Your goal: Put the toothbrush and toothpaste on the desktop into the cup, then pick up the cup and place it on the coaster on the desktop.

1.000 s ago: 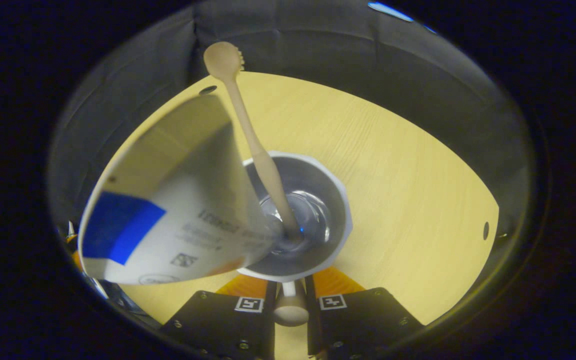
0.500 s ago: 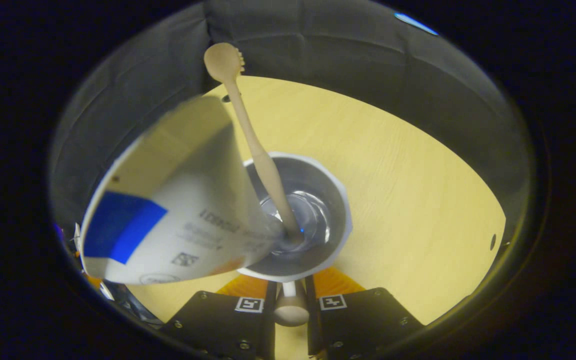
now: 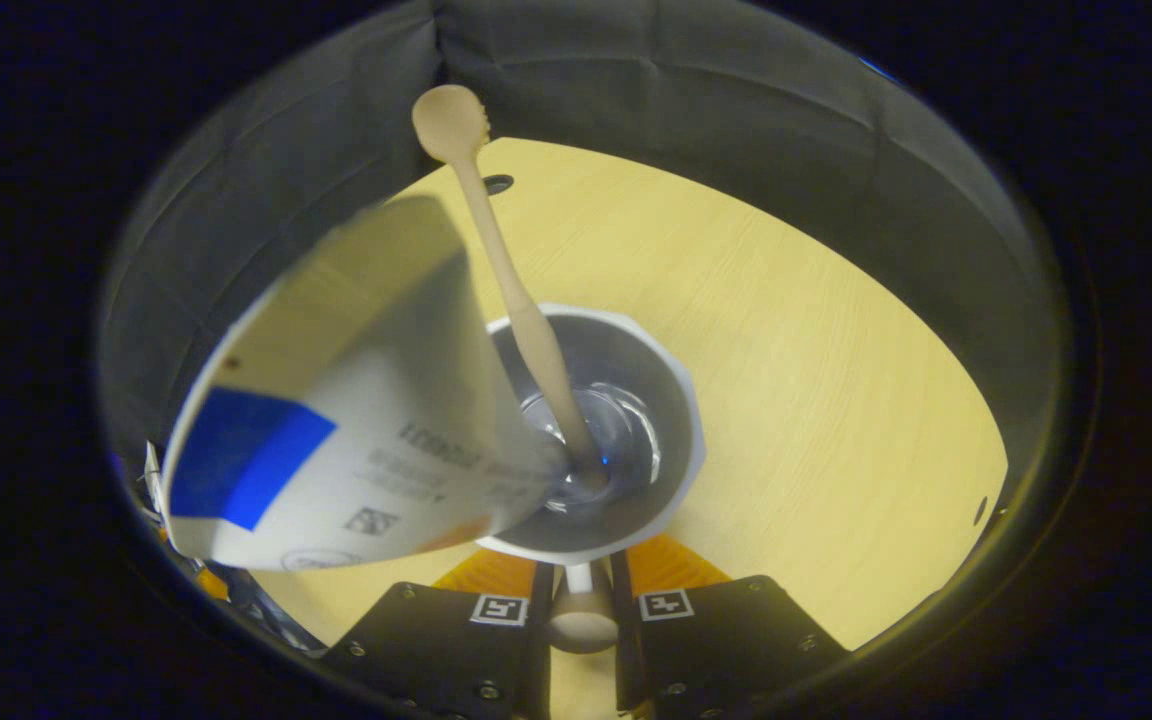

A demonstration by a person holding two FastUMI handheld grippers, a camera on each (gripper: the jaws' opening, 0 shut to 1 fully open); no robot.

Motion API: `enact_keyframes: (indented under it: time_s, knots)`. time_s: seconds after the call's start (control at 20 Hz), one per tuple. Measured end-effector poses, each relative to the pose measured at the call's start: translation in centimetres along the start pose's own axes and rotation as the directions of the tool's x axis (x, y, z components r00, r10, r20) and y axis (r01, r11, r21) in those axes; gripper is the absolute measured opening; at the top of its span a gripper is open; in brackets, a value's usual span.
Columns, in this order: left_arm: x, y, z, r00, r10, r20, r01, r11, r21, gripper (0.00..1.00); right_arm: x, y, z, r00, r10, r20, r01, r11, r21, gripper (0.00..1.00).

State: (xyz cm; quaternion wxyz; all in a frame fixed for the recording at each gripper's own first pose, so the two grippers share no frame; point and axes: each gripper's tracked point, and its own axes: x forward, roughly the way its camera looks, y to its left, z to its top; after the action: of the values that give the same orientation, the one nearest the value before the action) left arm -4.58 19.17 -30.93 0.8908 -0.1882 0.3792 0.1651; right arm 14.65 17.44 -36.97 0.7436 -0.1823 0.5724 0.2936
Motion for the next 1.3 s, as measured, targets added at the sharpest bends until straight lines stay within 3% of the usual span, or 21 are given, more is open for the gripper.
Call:
enact_keyframes:
  time_s: [0.15, 0.2, 0.35, 0.4, 0.5, 0.65, 1.0, 1.15, 1.3]
  knots:
    - [0.0, 0.3, 0.0, 1.000, 0.004, -0.004, -0.004, 1.000, -0.011, 0.92, 0.1, 0.0, 0.2, 1.000, -0.015, -0.003, 0.015, 1.000, -0.025, 0.25]
    - [0.1, 0.2, 0.1, 1.000, 0.004, -0.004, -0.004, 1.000, -0.016, 0.92, 0.2, 0.0, 0.1, 1.000, -0.018, -0.004, 0.018, 0.999, -0.027, 0.21]
    - [0.5, 0.3, -0.1, 1.000, -0.004, -0.007, 0.003, 1.000, -0.022, 0.92, 0.0, 0.1, 0.1, 1.000, -0.025, -0.012, 0.024, 0.999, -0.031, 0.31]
    - [0.5, 0.2, 0.0, 1.000, -0.005, -0.007, 0.004, 1.000, -0.016, 0.92, 0.0, 0.2, -0.3, 1.000, -0.019, -0.017, 0.018, 0.999, -0.038, 0.28]
    - [0.6, -0.2, 0.2, 1.000, -0.013, -0.004, 0.013, 1.000, -0.006, 0.92, -0.3, 0.1, -1.2, 1.000, -0.013, -0.014, 0.012, 0.999, -0.046, 0.34]
    - [0.3, -1.0, 0.7, 1.000, -0.020, 0.006, 0.019, 1.000, 0.019, 0.92, -1.3, 0.0, -0.9, 0.999, -0.024, 0.023, 0.025, 0.999, -0.031, 0.35]
    - [1.1, -4.0, 3.6, 0.994, -0.094, 0.052, 0.089, 0.991, 0.098, 0.92, -7.3, -0.8, -2.6, 0.991, -0.006, 0.133, -0.005, 0.996, 0.085, 0.32]
    - [1.4, -6.3, 6.0, 0.986, -0.146, 0.079, 0.133, 0.980, 0.150, 0.92, -10.0, -1.6, -4.1, 0.979, -0.041, 0.200, 0.008, 0.987, 0.162, 0.33]
    - [0.9, -9.4, 9.1, 0.972, -0.201, 0.123, 0.168, 0.957, 0.234, 0.94, -13.6, -3.2, -5.1, 0.949, -0.119, 0.291, 0.043, 0.966, 0.253, 0.35]
